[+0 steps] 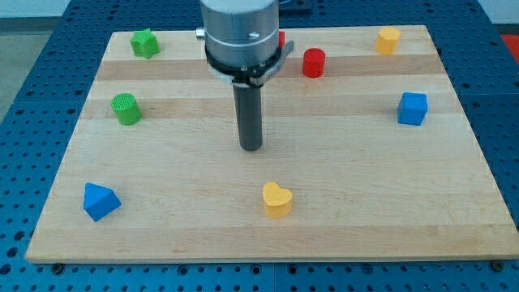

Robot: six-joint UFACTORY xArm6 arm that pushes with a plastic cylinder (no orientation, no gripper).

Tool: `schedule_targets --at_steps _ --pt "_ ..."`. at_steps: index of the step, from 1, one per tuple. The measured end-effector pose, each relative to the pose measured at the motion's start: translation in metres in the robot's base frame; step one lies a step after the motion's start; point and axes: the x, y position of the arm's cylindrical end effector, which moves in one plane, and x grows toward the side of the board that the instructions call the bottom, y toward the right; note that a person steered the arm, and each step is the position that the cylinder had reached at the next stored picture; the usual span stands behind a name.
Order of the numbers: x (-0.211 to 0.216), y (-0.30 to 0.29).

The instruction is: Push the red circle slightly to the right

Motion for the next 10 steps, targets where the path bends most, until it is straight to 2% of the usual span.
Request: schedule_targets --at_steps 3,5,10 --pt "-0.101 0.000" --pt "-0.142 0.010" --pt "-0.165 0.096"
